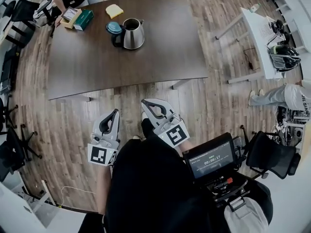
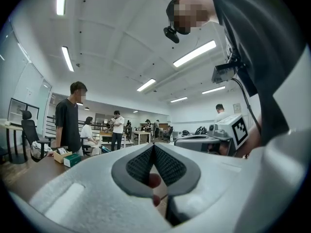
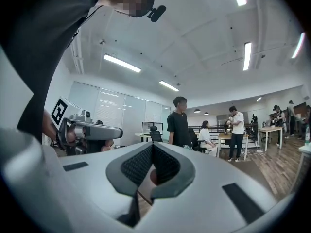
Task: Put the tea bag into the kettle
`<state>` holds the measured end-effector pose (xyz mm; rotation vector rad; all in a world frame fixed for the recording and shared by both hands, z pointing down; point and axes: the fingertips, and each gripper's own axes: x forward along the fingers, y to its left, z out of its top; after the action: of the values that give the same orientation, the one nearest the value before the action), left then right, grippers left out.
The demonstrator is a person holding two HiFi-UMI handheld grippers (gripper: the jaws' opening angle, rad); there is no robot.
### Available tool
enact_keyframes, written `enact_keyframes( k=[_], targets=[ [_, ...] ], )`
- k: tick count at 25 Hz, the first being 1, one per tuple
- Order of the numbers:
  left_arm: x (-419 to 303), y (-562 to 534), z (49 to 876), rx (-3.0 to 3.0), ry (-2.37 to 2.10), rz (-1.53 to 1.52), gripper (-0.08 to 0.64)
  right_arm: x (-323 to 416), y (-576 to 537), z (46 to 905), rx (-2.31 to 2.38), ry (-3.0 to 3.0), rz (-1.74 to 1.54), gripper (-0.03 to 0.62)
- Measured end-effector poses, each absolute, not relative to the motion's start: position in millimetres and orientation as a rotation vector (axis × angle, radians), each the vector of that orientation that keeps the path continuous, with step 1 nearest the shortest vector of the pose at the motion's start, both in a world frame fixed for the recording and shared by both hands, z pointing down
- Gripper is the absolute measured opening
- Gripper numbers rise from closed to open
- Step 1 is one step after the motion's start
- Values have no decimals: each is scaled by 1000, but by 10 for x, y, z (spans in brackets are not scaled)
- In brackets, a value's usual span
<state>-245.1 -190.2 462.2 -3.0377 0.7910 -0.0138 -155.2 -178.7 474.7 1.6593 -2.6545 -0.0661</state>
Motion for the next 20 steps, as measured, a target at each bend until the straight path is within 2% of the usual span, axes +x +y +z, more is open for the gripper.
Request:
enact_keyframes(
  k=[13, 20],
  targets=[
    [-3577, -816, 4786, -3079, 733, 48, 2, -2438, -465, 4644, 1713, -2491, -71, 5],
    [-3807, -293, 4756, -3053, 684, 35, 2, -2654, 39, 4509, 1737, -2484, -125, 5]
  ],
)
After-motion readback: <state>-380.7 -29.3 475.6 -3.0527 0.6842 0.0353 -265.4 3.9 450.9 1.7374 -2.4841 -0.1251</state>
